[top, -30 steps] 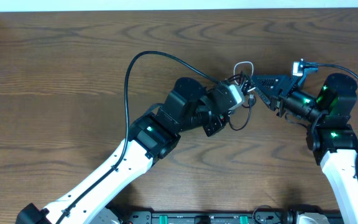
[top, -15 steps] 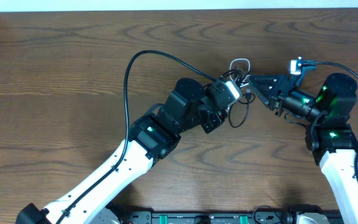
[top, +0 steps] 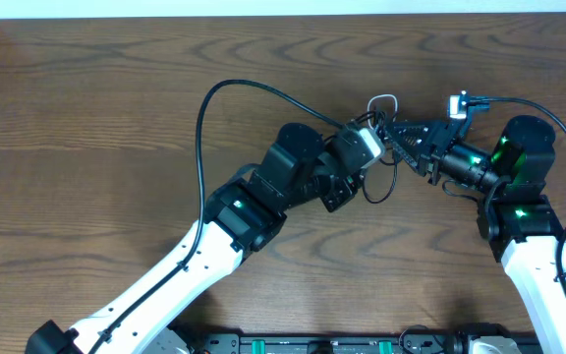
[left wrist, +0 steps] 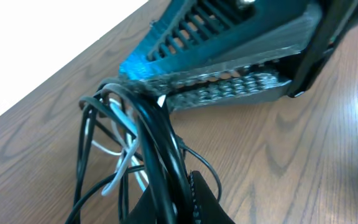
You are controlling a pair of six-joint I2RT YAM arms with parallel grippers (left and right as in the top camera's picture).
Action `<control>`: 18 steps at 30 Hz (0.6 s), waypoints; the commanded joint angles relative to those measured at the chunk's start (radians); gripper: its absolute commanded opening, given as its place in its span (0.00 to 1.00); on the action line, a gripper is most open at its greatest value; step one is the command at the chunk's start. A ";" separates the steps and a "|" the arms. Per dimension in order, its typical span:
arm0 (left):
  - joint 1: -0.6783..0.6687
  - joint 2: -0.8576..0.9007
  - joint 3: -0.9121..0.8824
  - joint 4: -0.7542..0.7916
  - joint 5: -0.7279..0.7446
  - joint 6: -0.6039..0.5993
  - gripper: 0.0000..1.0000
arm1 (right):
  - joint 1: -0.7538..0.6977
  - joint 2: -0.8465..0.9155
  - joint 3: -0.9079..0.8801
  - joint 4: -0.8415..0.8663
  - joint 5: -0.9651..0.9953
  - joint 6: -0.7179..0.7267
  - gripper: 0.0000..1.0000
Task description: Untangle cables
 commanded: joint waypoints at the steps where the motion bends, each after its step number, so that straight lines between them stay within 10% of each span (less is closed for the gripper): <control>1: -0.031 0.002 0.000 0.012 0.040 -0.001 0.07 | 0.010 0.000 0.010 0.002 0.020 -0.020 0.16; 5: -0.045 0.002 0.000 0.012 0.039 -0.001 0.08 | 0.010 0.000 0.010 0.002 0.023 -0.020 0.01; 18: -0.045 0.002 0.000 -0.027 -0.381 0.000 0.08 | 0.009 0.000 0.010 0.002 -0.007 -0.035 0.01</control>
